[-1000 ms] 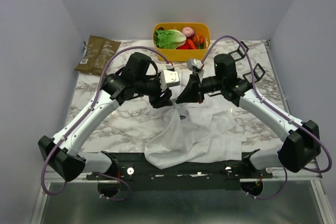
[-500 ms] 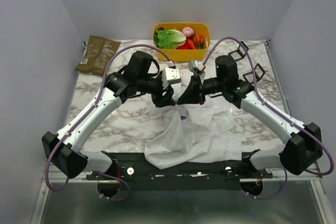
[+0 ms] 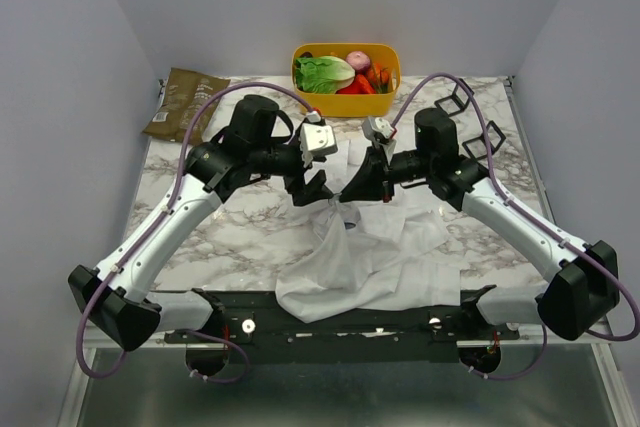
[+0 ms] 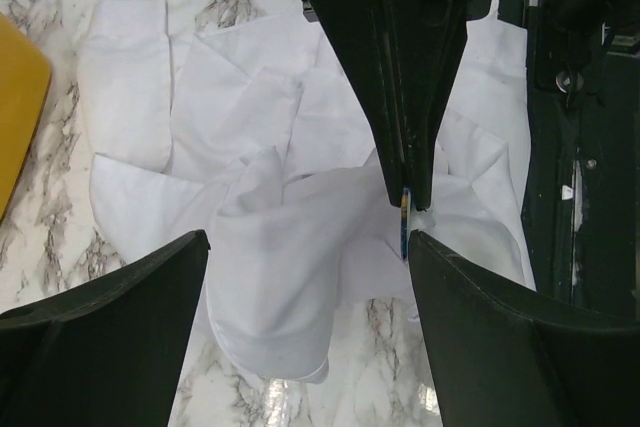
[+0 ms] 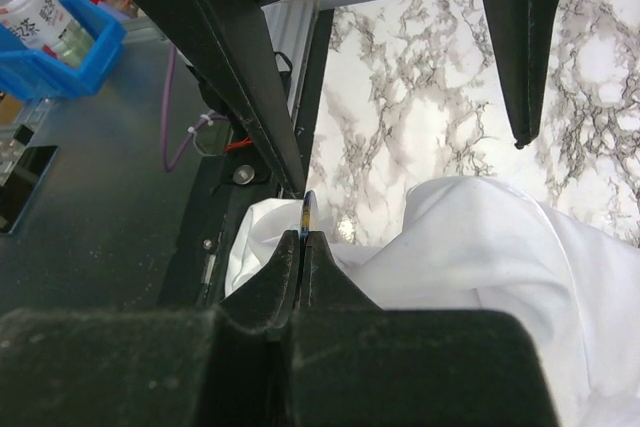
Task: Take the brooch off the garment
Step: Remove the brooch from the clothes.
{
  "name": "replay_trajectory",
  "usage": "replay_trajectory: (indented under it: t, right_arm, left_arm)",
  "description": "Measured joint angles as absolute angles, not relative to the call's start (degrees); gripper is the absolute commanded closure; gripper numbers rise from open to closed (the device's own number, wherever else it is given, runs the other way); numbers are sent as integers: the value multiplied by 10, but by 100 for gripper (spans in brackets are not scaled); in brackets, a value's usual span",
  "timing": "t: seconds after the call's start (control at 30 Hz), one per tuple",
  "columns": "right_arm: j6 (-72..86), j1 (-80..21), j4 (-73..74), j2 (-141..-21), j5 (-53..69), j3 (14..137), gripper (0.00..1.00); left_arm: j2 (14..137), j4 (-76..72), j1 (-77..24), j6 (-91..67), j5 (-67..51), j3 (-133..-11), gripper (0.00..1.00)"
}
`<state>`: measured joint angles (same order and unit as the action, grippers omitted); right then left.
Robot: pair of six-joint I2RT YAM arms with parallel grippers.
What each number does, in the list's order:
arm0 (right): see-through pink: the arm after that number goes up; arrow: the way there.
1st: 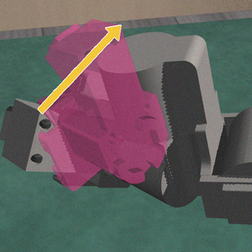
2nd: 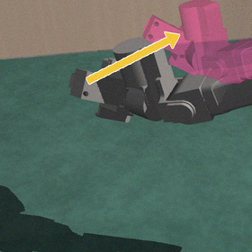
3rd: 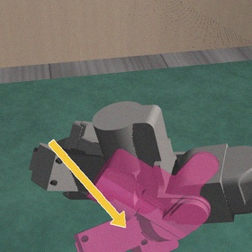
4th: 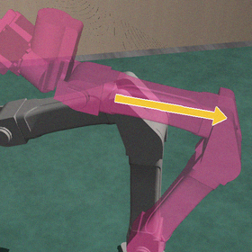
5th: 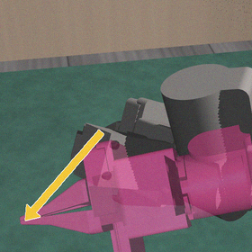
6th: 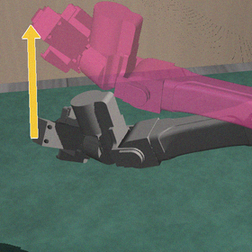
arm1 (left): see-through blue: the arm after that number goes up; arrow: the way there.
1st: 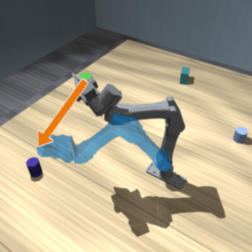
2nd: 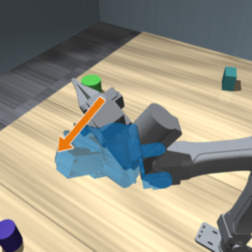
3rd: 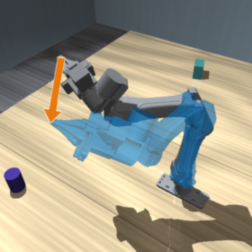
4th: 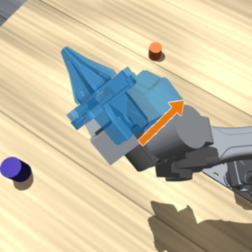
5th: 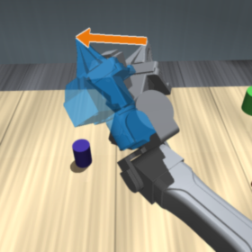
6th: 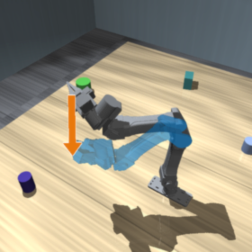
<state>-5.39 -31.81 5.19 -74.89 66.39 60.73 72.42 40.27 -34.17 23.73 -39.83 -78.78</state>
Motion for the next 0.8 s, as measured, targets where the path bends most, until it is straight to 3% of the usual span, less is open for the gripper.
replay_trajectory:
  t: [0.43, 0.57, 0.8]
  right_arm:
    - [-50, -318, 50, -749, 667, 605, 99]
    - [-48, -318, 47, -749, 667, 604, 99]
    - [-44, -318, 43, -749, 670, 602, 99]
  left_arm:
    - [752, 406, -342, 239, -417, -783, 2]
    - [752, 405, -342, 239, -417, -783, 14]
    - [752, 406, -342, 238, -431, -780, 11]
